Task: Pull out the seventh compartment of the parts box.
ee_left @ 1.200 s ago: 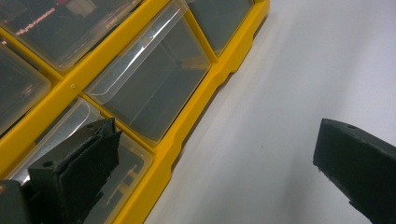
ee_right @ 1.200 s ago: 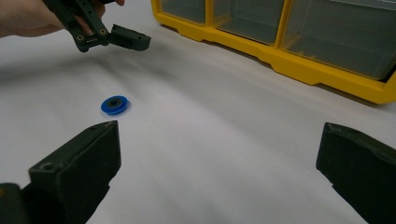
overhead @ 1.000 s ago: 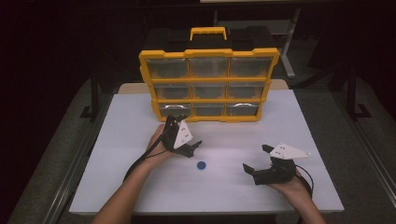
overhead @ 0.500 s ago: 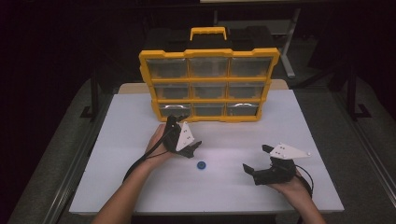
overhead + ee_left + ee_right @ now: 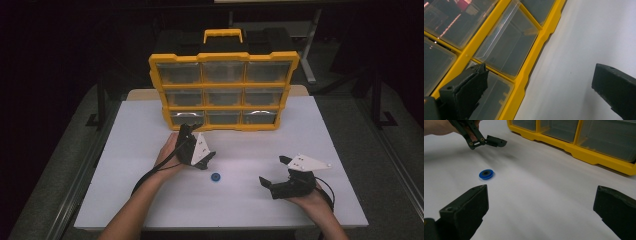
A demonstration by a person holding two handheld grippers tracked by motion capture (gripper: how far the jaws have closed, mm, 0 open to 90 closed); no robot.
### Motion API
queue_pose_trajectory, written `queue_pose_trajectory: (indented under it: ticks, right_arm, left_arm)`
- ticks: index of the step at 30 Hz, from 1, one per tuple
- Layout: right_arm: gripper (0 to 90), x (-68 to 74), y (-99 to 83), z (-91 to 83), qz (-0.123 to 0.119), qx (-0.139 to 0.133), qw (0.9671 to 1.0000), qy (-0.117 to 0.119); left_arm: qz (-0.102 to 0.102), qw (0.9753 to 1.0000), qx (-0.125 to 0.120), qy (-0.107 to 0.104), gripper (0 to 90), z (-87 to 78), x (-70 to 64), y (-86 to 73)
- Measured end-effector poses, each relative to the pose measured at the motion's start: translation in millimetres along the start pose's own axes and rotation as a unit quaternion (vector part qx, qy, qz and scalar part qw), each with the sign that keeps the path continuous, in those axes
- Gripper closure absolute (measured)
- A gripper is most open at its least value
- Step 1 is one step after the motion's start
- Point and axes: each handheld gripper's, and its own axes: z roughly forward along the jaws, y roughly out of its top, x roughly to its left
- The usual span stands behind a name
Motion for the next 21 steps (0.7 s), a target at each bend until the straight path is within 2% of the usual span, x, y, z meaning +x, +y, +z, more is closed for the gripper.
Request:
queue_pose_trajectory:
  ticks: [3, 5, 11, 21]
  right_arm:
    - [0.0, 1.5, -0.7, 2.0, -0.005, 0.006, 1.0000, 0.001]
    - [0.0, 2.0, -1.1, 3.1, -0.012, 0.012, 0.9999, 0.000]
    - [0.0, 0.1, -2.0, 3.1, -0.004, 0.009, 1.0000, 0.000]
    - [0.0, 0.0, -2.7, 3.4, -0.003, 0.007, 1.0000, 0.002]
  left_arm:
    - [0.009, 0.9999, 0.003, 0.003, 0.0, 0.0, -0.5, 0.3]
    - [0.009, 0.9999, 0.002, 0.004, 0.0, 0.0, -0.4, 0.3]
    - [0.015, 0.9999, 0.004, 0.006, 0.0, -0.4, 0.4, -0.1]
    - [0.042, 0.9990, 0.005, 0.017, 0.0, -1.1, -1.0, 1.0]
